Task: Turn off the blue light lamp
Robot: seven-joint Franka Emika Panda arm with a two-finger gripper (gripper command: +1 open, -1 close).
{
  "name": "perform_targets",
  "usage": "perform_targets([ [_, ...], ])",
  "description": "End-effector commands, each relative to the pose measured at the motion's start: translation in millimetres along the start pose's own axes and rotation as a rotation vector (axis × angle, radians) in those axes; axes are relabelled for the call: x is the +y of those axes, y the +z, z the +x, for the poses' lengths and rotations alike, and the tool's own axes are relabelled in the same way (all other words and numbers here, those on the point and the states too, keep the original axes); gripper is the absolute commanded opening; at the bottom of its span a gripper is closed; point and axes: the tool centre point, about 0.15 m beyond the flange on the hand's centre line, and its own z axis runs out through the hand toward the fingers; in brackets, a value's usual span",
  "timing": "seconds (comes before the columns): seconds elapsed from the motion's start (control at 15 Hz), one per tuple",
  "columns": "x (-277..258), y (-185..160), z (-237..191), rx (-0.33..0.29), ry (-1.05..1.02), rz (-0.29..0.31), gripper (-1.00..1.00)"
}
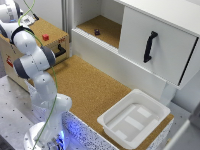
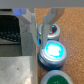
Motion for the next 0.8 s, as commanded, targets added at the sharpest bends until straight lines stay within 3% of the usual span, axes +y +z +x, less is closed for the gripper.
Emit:
perform_targets([
  [0.0, 16.5, 36.7, 42.4, -0.102, 0.058, -0.035, -1.00],
  [0.53, 34.9, 77.9, 34.8, -0.158, 0.132, -0.048, -1.00],
  [0.67, 25.8, 64.7, 35.7, -0.147, 0.100, -0.069, -1.00],
  [0.73, 29.3, 39.4, 38.2, -0.099, 0.150, -0.090, -1.00],
])
